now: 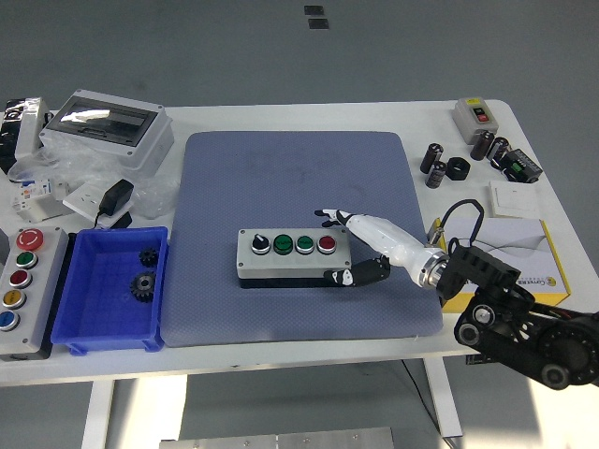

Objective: Pick up the button,place it on the desk,press the button,press the button

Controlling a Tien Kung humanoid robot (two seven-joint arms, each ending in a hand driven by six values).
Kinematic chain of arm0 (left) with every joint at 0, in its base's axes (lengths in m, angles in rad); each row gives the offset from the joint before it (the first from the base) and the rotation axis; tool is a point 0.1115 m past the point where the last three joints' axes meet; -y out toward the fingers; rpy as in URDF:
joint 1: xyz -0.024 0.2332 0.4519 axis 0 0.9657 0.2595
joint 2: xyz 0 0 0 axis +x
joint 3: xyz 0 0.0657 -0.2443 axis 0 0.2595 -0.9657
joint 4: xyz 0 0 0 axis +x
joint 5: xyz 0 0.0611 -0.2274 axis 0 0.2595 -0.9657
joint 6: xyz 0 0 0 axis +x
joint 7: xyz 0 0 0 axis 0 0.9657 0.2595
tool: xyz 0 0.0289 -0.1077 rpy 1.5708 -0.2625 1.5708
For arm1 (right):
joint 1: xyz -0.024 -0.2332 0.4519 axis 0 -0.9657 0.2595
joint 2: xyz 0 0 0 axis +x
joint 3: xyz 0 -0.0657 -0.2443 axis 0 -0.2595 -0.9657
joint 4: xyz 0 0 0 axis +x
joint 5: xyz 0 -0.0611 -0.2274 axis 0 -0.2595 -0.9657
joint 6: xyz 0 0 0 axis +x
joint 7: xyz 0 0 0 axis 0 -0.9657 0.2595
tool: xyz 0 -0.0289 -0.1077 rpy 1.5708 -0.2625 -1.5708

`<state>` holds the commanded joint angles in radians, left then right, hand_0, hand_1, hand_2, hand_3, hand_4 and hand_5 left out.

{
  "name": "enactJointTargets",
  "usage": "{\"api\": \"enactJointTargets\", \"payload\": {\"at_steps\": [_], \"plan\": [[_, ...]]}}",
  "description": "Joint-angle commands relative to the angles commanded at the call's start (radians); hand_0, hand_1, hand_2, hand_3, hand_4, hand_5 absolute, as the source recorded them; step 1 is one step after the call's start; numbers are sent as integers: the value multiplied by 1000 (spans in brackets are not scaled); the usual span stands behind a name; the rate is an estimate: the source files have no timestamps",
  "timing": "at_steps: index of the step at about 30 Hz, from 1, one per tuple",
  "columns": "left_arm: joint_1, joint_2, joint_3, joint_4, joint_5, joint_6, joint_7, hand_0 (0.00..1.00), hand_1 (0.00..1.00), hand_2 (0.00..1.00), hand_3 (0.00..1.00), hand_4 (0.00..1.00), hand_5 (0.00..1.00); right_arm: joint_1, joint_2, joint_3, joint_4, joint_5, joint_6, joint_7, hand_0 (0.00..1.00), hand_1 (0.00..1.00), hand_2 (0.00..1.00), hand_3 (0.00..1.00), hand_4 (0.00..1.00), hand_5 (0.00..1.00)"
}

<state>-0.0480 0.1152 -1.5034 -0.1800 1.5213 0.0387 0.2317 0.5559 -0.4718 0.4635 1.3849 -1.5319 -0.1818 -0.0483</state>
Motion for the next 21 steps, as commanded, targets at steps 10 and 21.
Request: {"api": "enactJointTargets", "payload": {"at_steps": [10,21], "plan": [[3,-4,5,0,-8,0,1,620,593,537,588,664,108,-15,-42,38,67,34,39,11,960,917,917,989,713,97],[12,-5,12,0,-29,2,1,620,591,533,588,655,101,-96,-185,240,323,281,-40,88,970,942,960,998,734,123]]}}
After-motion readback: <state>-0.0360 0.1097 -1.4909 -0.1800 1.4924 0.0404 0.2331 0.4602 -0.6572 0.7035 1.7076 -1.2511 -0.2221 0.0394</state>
